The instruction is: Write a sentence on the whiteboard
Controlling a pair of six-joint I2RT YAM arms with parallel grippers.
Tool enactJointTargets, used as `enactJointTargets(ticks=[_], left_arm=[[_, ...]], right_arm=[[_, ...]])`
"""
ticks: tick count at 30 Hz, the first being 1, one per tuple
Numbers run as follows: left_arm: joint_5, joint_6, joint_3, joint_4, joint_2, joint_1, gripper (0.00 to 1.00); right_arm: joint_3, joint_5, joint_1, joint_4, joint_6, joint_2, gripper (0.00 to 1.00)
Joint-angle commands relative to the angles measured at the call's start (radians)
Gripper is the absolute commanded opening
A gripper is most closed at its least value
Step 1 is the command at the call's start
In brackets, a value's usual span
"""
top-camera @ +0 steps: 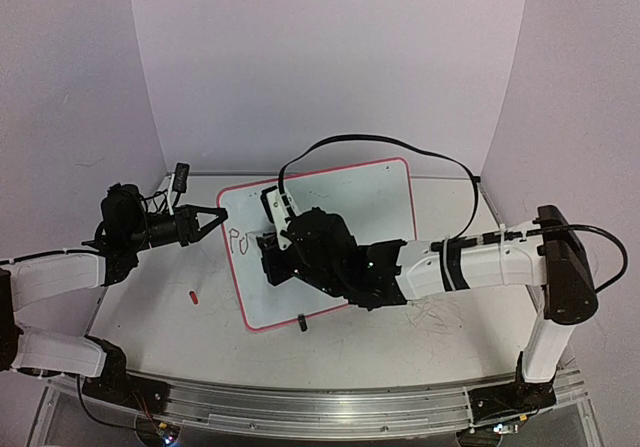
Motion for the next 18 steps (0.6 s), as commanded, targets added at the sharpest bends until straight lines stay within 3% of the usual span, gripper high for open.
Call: enactJointTargets(ticks=[1, 18], left_arm=[[0.026, 0.012, 0.006, 0.042, -0.030, -0.003, 0.00], [0.026, 0.012, 0.013, 0.041, -0.023, -0.003, 0.00]], right_arm=[[0.047, 0.012, -0.014, 0.008, -0.010, 0.032, 0.00], [0.032, -0.014, 0.010, -0.013, 0.009, 0.040, 0.00]])
